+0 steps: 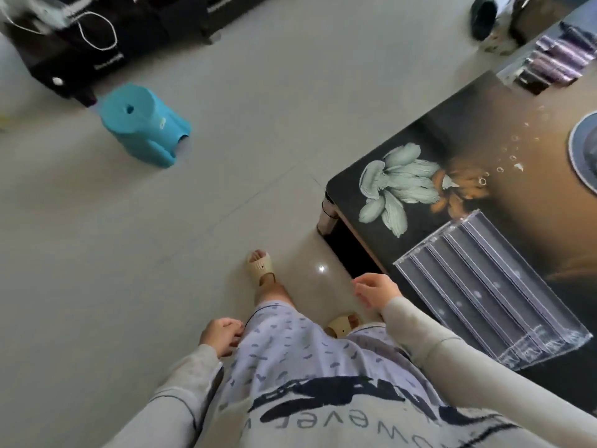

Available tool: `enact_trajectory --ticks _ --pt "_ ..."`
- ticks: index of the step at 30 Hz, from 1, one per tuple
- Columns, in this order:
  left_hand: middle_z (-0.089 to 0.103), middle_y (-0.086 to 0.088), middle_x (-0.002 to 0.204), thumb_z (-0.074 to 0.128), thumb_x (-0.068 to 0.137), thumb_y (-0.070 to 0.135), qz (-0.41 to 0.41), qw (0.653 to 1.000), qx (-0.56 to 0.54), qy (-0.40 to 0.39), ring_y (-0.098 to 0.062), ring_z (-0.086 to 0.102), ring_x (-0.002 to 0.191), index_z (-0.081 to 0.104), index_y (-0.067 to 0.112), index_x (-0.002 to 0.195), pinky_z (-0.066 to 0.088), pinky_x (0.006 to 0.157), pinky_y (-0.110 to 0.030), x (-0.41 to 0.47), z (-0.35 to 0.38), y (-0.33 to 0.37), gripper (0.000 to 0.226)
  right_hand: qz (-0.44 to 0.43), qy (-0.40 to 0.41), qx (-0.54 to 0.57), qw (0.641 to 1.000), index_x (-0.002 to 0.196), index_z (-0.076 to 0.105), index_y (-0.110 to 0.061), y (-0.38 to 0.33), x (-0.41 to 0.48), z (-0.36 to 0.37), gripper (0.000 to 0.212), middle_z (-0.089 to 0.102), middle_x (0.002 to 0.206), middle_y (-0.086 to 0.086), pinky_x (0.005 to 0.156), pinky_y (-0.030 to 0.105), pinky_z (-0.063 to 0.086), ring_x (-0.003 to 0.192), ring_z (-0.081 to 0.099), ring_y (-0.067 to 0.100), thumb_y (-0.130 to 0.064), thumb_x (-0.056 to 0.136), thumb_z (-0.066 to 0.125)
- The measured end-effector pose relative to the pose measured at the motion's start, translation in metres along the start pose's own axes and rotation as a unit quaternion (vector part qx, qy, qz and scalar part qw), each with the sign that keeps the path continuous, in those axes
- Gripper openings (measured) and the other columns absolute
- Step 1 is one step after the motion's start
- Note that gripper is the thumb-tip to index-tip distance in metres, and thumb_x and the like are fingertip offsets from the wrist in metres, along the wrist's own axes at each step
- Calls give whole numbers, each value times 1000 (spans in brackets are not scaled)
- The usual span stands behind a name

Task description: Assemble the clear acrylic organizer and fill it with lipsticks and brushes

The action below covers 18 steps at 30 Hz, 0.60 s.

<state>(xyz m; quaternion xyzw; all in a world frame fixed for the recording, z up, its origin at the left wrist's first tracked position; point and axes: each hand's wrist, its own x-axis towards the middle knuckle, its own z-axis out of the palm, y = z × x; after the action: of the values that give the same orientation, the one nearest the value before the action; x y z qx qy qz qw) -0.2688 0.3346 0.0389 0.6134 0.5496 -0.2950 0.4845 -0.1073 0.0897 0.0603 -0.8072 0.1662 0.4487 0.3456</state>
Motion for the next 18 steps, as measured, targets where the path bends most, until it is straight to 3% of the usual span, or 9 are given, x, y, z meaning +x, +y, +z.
enact_trajectory --ticks 2,6,10,15,18 --pt "59 -9 74 48 91 5 -21 1000 -8 -1 -18 49 54 60 5 83 39 45 -19 11 -21 2 15 4 -3 -8 1000 104 65 -3 -23 9 12 24 54 64 0 50 16 40 54 48 9 -2 89 47" --pt "54 -4 58 49 89 6 -31 999 9 11 -17 40 44 60 10 70 28 27 -8 39 -79 26 23 29 7 -28 999 100 65 -2 -65 34 34 23 51 57 -1 40 15 37 49 46 10 2 88 46" --pt "54 -5 62 47 89 7 -26 999 19 10 -19 45 50 56 13 62 35 47 -20 71 -141 79 29 77 37 1 996 90 64 -3 -94 54 54 20 51 53 3 30 11 35 45 44 16 7 84 47" --pt "51 -1 61 46 90 8 18 998 54 26 -9 46 38 53 16 62 27 33 -10 106 -199 166 30 125 87 82 985 89 64 6 -120 74 62 16 57 65 14 54 25 39 52 46 21 10 85 48" --pt "52 -1 62 46 90 8 49 996 76 26 0 43 24 54 16 65 27 29 -8 123 -217 221 28 133 91 80 984 97 64 9 -139 81 59 18 58 80 18 54 21 37 53 46 18 7 87 49"
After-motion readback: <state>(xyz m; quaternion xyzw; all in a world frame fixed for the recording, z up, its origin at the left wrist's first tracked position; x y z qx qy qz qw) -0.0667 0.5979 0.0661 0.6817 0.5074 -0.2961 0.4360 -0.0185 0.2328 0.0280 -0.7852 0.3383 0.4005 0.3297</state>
